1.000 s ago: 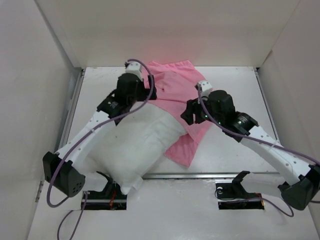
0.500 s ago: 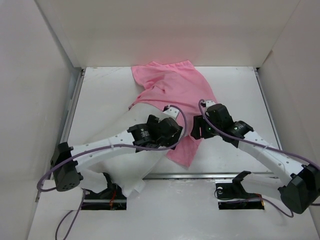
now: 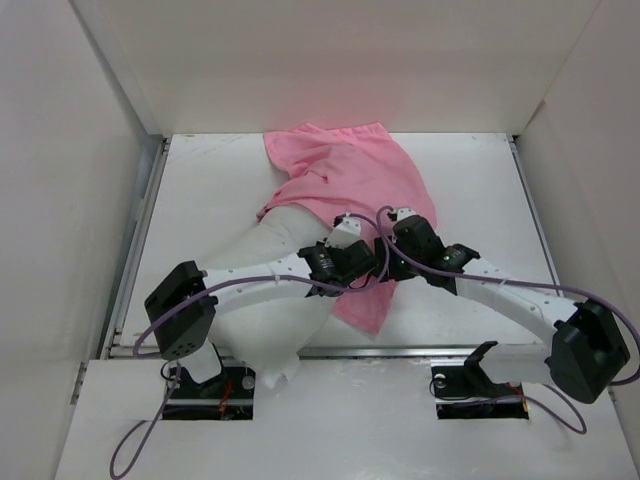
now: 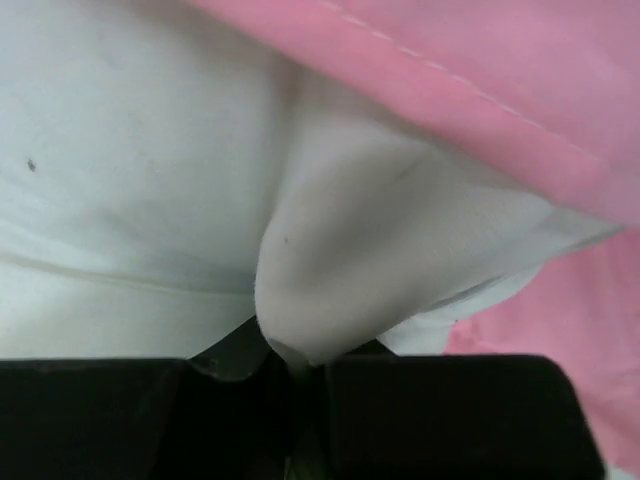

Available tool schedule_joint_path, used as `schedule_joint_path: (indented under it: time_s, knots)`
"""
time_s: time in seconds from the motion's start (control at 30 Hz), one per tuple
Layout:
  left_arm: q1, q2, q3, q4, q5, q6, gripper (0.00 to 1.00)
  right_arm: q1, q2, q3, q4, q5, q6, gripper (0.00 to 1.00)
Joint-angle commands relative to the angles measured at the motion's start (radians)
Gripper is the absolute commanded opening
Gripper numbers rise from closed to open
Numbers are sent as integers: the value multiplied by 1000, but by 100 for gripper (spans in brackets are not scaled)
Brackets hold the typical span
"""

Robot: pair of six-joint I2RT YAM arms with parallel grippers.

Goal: Put the pillow into the pillowcase

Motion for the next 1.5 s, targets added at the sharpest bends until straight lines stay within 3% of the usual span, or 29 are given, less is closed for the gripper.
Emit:
schedule_joint_path:
  time_s: [0.0,0.2,0.27,0.33,0.37,0.43,0.53,0.6,0.8,1.03,1.13,1.33,1.47]
  knots:
    - [45,21,4,14,24,-14,0,4,31,2,116,53,18,65]
    - [54,-49,79,83,4,84,0,4,124,69,182,84,-45,65]
    - [54,-60,139,111,-7,115,0,4,140,109,192,104,-57,53]
    - [54,-60,202,129,-16,170,0,4,140,167,162,153,-57,31]
    - [63,-60,224,142,-16,196,0,4,123,186,148,170,-57,12]
    - [89,-42,270,174,-1,250,0,4,86,227,100,213,-71,0]
    - [138,-5,356,223,22,287,0,4,3,314,34,222,-100,0]
    - [166,20,432,257,65,322,0,4,-26,368,34,141,-126,0]
    - [235,147,679,358,206,345,0,4,12,557,1,-335,-353,0]
    - [345,187,778,462,321,190,0,4,106,527,-105,-757,-609,0]
    - [364,187,736,488,369,166,0,4,106,516,-67,-586,-564,0]
    - [364,104,535,522,373,156,0,-107,72,431,108,-545,-413,3]
    - [364,80,456,531,384,146,0,-145,147,443,119,-522,-349,3]
